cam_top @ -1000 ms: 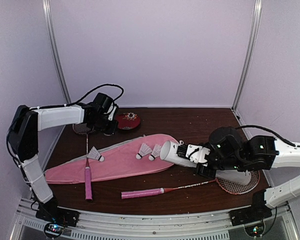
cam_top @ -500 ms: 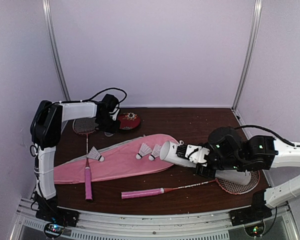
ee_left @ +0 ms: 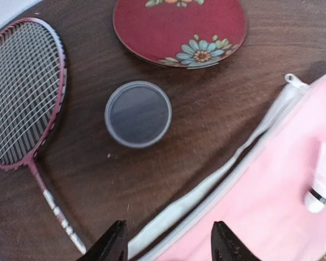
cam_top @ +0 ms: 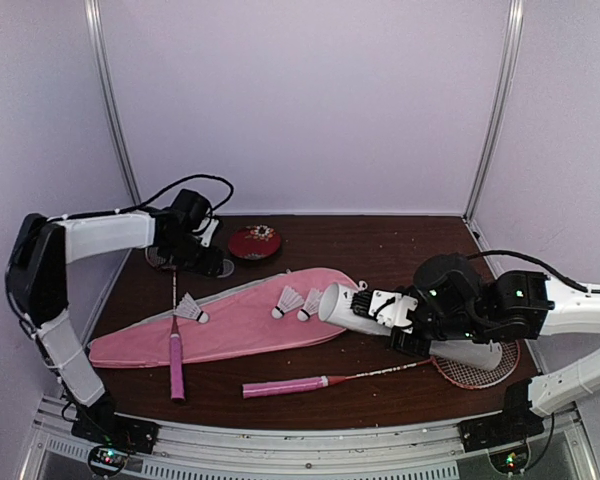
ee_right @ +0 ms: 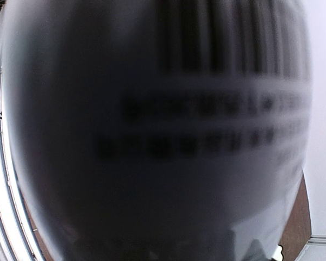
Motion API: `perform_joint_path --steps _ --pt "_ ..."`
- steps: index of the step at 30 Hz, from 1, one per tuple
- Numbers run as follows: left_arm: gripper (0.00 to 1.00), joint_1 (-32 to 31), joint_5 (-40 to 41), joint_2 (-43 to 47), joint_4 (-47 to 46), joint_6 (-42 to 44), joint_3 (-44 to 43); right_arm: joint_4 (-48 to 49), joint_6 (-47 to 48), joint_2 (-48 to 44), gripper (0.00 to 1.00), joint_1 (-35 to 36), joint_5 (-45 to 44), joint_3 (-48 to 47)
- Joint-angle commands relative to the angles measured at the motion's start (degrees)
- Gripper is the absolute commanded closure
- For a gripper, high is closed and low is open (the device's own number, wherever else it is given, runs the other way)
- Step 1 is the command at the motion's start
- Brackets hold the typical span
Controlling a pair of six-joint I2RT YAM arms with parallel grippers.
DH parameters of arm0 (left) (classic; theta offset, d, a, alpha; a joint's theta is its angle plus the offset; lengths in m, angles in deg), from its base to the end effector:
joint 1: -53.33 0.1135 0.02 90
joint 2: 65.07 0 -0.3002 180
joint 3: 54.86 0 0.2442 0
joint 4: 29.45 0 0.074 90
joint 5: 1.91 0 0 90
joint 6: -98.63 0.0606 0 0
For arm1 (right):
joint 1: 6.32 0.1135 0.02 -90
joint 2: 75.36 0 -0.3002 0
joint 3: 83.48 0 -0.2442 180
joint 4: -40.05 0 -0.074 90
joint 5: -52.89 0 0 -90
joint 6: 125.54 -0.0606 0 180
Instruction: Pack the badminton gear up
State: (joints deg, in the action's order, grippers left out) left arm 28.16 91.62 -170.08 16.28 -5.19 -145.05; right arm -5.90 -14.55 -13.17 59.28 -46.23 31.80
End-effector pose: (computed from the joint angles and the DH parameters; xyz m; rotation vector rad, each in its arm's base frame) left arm 0.3636 -0.1667 0.2239 0.2391 2.6220 -0.1544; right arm 0.1001 0.1974 0.2978 -1.5360 1.7466 0.2082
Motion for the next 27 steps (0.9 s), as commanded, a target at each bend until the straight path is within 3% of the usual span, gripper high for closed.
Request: perform_joint_path --steps 1,5,9,23,27 --pt "0.44 0.2 -4.1 17.6 -6.2 -2.7 12.3 0.5 -0.1 0.5 0.68 -0.1 -0.9 -1.9" --pt "0.41 0.3 -6.5 26.5 -9.3 -6.3 24.2 0.8 -0.3 1.3 0.68 -0.1 -0.5 -1.9" --pt "0.39 1.3 -5.6 28.7 -11.1 -8.6 29.8 0.7 -0.5 1.7 0.68 -0.1 0.4 -2.0" --pt "0.36 4.1 -2.4 28.4 -12.3 -7.3 30.2 -0.5 -0.9 2.4 0.69 -0.1 1.5 -2.8" --pt "0.39 4.5 -7.4 27.4 -12.6 -7.1 30.7 -0.5 -1.0 2.4 0.69 -0.1 1.6 -2.6"
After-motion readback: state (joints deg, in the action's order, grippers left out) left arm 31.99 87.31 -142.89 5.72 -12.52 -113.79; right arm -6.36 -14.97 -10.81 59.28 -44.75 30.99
